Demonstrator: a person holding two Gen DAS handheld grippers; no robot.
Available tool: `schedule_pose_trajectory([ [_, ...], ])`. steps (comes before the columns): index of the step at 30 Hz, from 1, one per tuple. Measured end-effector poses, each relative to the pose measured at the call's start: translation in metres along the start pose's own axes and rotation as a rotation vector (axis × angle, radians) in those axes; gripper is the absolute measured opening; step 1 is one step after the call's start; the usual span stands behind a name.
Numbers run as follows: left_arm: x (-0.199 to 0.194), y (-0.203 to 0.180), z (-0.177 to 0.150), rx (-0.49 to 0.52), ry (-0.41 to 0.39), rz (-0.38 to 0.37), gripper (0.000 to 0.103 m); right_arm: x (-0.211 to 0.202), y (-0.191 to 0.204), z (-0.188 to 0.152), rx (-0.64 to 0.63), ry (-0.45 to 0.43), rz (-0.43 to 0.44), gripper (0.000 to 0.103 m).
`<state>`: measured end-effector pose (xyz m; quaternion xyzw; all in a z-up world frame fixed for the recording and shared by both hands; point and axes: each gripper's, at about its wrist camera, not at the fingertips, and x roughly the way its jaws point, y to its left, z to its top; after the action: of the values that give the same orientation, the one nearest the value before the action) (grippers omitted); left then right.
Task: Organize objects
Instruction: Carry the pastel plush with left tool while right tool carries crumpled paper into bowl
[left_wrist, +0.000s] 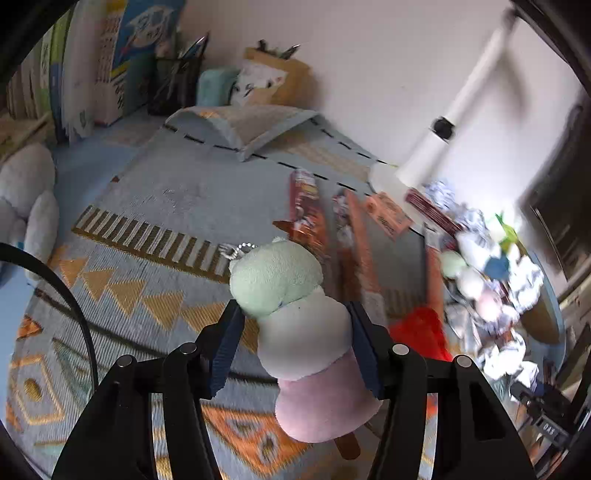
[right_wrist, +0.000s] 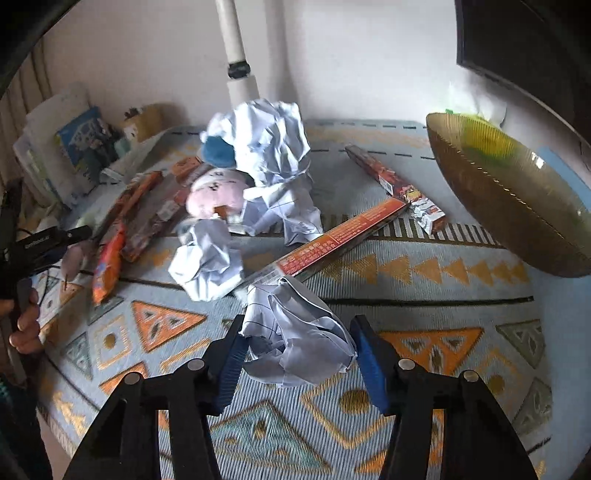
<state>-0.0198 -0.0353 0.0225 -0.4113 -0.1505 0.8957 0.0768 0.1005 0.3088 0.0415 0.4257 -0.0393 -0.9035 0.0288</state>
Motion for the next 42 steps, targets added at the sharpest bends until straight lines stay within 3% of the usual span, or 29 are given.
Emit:
schedule_pose_trajectory([
  [11,-0.056,-0.081,-0.037,0.157,-0.004,-0.090,0.054,-0.056,-0.035,-0.031,0.118,-0.049,-0.010,0.055],
  [21,-0.074,-0.204,-0.052,0.343,-0.008,-0.252,0.054,-0.100,-0.094,-0.056,0.225,-0.095,-0.026,0.055],
  [28,-0.064,-0.323,-0.010,0.459,-0.056,-0.415,0.054,-0.147,-0.135,-0.008,0.248,-0.226,-0.101,0.055],
  [34,-0.025,-0.409,0.021,0.516,-0.102,-0.459,0.054,-0.172,-0.175,0.056,0.315,-0.360,-0.199,0.056],
  [39,0.023,-0.445,0.024,0.531,-0.073,-0.456,0.054,-0.145,-0.203,0.090,0.359,-0.321,-0.258,0.056],
  [42,0.038,-0.453,0.022,0.524,-0.092,-0.445,0.060,-0.132,-0.214,0.097,0.379,-0.302,-0.259,0.058],
])
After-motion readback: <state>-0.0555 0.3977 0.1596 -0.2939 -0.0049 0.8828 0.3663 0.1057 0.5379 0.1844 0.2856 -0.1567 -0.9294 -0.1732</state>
